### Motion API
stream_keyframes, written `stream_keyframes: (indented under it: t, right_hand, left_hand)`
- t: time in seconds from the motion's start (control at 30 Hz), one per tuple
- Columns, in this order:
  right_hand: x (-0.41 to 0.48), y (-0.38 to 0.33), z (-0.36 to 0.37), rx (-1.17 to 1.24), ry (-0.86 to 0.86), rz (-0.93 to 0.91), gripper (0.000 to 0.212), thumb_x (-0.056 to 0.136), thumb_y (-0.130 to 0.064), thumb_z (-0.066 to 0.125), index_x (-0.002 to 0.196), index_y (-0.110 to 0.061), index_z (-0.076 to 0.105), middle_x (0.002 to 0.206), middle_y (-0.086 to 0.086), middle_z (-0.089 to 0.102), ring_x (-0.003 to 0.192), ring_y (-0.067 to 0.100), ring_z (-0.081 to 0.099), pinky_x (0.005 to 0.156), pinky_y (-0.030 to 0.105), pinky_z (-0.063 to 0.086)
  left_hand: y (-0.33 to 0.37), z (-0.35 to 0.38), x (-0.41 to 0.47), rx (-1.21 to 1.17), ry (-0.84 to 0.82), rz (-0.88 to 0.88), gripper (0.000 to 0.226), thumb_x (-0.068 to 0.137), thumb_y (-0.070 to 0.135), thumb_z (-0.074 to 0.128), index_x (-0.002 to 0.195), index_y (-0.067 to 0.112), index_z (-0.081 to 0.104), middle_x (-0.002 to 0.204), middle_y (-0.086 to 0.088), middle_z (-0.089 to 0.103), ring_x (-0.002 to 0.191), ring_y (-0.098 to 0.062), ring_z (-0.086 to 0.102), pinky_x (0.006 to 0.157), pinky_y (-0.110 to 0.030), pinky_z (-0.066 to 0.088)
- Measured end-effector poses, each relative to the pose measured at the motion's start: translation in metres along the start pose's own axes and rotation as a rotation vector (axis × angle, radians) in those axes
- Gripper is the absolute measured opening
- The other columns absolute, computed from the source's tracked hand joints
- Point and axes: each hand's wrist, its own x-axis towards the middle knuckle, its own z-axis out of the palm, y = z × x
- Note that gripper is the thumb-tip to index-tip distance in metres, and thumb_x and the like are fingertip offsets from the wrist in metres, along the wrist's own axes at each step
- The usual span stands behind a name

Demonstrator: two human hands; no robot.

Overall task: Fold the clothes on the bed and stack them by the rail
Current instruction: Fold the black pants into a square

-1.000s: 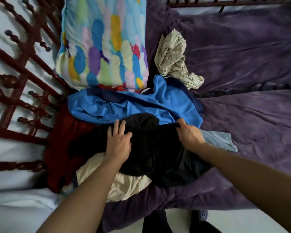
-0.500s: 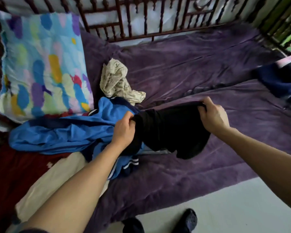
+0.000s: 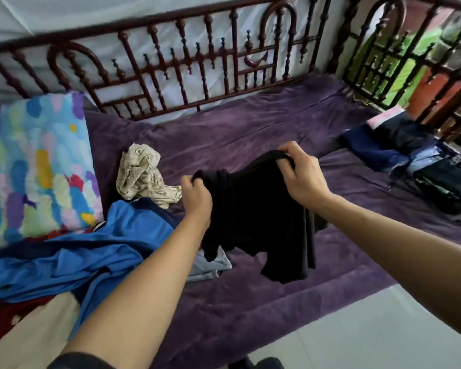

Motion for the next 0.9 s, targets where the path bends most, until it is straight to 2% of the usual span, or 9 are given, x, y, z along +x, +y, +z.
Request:
stream_keyframes:
  t: [0.13, 0.2, 0.3, 0.37, 0.47, 0.57, 0.67, 0.77, 0.9]
  right_hand:
    - [0.019, 0.017, -0.015, 0.053, 0.076, 0.024, 0.007, 0.091, -0.026, 0.047, 0.096, -0.028, 0.052, 0.07, -0.011, 0.059, 0.066, 0.008, 0.053, 0.06, 0.024, 0.033]
    - [0.034, 0.034, -0.027, -0.011, 0.097, 0.083, 0.007, 0.09, -0.027, 0.05, 0.095, -0.028, 0.055, 0.073, -0.009, 0.061, 0.072, 0.011, 0.056, 0.063, 0.025, 0.035]
    - [0.054, 0.071, -0.046, -0.161, 0.067, 0.232, 0.01, 0.089, -0.028, 0.057, 0.093, -0.022, 0.064, 0.089, 0.005, 0.069, 0.088, 0.026, 0.063, 0.074, 0.036, 0.047]
    - [0.065, 0.09, -0.055, -0.189, 0.06, 0.311, 0.014, 0.088, -0.03, 0.059, 0.091, -0.018, 0.067, 0.093, 0.01, 0.07, 0.092, 0.032, 0.063, 0.08, 0.042, 0.05]
    - [0.083, 0.103, -0.066, -0.194, 0.066, 0.354, 0.018, 0.088, -0.033, 0.059, 0.092, -0.017, 0.068, 0.094, 0.011, 0.07, 0.091, 0.033, 0.063, 0.081, 0.044, 0.051]
    - [0.101, 0.112, -0.083, -0.203, 0.097, 0.318, 0.018, 0.088, -0.033, 0.059, 0.092, -0.017, 0.068, 0.093, 0.011, 0.07, 0.09, 0.033, 0.063, 0.08, 0.044, 0.052]
    - [0.115, 0.137, -0.109, -0.216, 0.146, 0.327, 0.018, 0.088, -0.031, 0.059, 0.095, -0.018, 0.068, 0.097, 0.012, 0.07, 0.094, 0.035, 0.062, 0.082, 0.045, 0.051]
    - [0.126, 0.178, -0.133, -0.222, 0.148, 0.362, 0.019, 0.088, -0.032, 0.058, 0.099, -0.02, 0.068, 0.1, 0.013, 0.07, 0.098, 0.036, 0.062, 0.085, 0.046, 0.051]
    - [0.146, 0.234, -0.146, -0.252, 0.077, 0.386, 0.022, 0.087, -0.036, 0.059, 0.1, -0.021, 0.067, 0.1, 0.013, 0.069, 0.095, 0.036, 0.062, 0.079, 0.04, 0.05]
  left_hand:
    - [0.014, 0.031, 0.013, 0.116, -0.044, 0.03, 0.018, 0.096, 0.012, 0.035, 0.097, 0.001, 0.05, 0.1, -0.018, 0.056, 0.092, -0.029, 0.051, 0.081, -0.036, 0.04]
    - [0.022, 0.043, 0.02, 0.208, -0.075, 0.097, 0.024, 0.099, 0.015, 0.034, 0.096, -0.002, 0.051, 0.1, -0.019, 0.057, 0.09, -0.029, 0.051, 0.076, -0.033, 0.036]
    - [0.042, 0.058, 0.026, 0.331, -0.343, 0.282, 0.033, 0.097, 0.042, 0.044, 0.083, 0.012, 0.047, 0.081, 0.001, 0.053, 0.081, -0.021, 0.049, 0.067, -0.03, 0.03]
    - [0.059, 0.065, 0.025, 0.477, -0.601, 0.385, 0.049, 0.078, 0.064, 0.061, 0.1, 0.022, 0.05, 0.096, 0.009, 0.056, 0.09, -0.011, 0.052, 0.075, -0.028, 0.037]
    - [0.08, 0.081, 0.033, 0.799, -0.825, 0.523, 0.075, 0.061, 0.046, 0.078, 0.125, 0.035, 0.041, 0.121, 0.005, 0.052, 0.105, -0.015, 0.051, 0.081, -0.029, 0.041]
    - [0.103, 0.091, 0.049, 0.921, -0.73, 0.605, 0.055, 0.065, 0.017, 0.072, 0.115, 0.03, 0.053, 0.113, -0.002, 0.061, 0.094, -0.021, 0.056, 0.074, -0.031, 0.046]
    - [0.116, 0.085, 0.074, 1.003, -0.444, 0.663, 0.027, 0.069, 0.002, 0.06, 0.092, 0.015, 0.066, 0.092, -0.009, 0.068, 0.089, -0.029, 0.062, 0.072, -0.031, 0.047]
    - [0.111, 0.078, 0.091, 0.905, -0.293, 0.479, 0.014, 0.073, -0.002, 0.062, 0.069, 0.011, 0.066, 0.071, -0.009, 0.067, 0.075, -0.026, 0.062, 0.062, -0.028, 0.042]
    - [0.086, 0.104, 0.088, 0.507, -0.306, 0.116, 0.023, 0.084, 0.0, 0.062, 0.074, 0.019, 0.068, 0.079, -0.003, 0.068, 0.075, -0.017, 0.062, 0.066, -0.026, 0.051]
